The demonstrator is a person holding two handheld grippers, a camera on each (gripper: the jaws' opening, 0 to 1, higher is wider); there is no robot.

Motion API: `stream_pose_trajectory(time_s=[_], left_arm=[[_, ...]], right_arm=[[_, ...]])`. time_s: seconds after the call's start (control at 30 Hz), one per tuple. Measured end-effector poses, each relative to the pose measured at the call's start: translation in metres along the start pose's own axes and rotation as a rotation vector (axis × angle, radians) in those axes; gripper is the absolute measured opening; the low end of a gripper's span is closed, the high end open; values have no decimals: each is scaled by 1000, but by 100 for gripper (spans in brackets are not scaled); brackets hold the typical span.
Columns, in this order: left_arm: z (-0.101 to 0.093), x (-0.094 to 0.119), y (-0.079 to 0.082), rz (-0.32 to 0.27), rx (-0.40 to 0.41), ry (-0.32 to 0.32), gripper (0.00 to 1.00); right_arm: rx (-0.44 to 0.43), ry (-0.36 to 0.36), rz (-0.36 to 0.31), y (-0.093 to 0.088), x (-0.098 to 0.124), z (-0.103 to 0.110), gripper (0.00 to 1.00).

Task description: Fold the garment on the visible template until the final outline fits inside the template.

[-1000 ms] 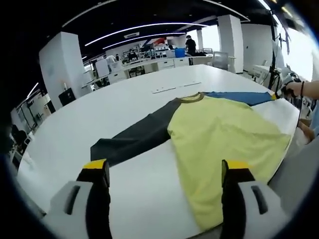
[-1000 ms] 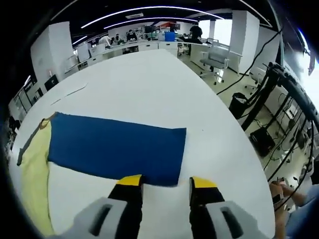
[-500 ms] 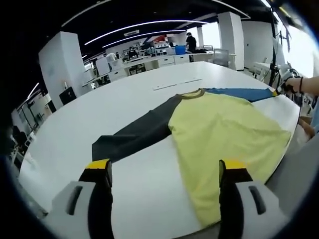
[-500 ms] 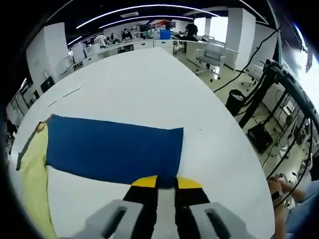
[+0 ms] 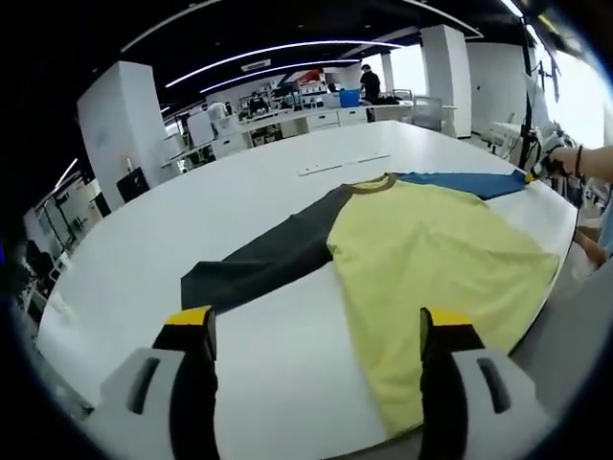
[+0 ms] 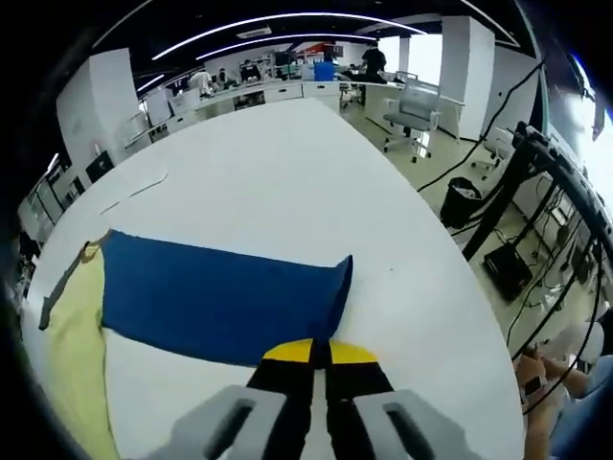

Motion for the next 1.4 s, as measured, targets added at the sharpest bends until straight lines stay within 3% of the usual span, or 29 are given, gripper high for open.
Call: stream_pose_trajectory(time_s=[0.5,1.4], left_arm=[[2,2,-4,12,12,-27,87],[-22,8,3,-10,-8,-97,98]], right_arm=[[20,117,-73,37,19,50,0],[257,327,-91,73,23,169,0]])
Point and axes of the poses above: the point that each gripper's makers call its tool centre point, and the gripper's own axes: x roughly backward along the fingers, z roughly to its left, y roughly out of its top, the point moved 2 cm from there along x, roughly backward along the fingers, and after that the axes turned 8 degrees about z, right-handed, at the moved point
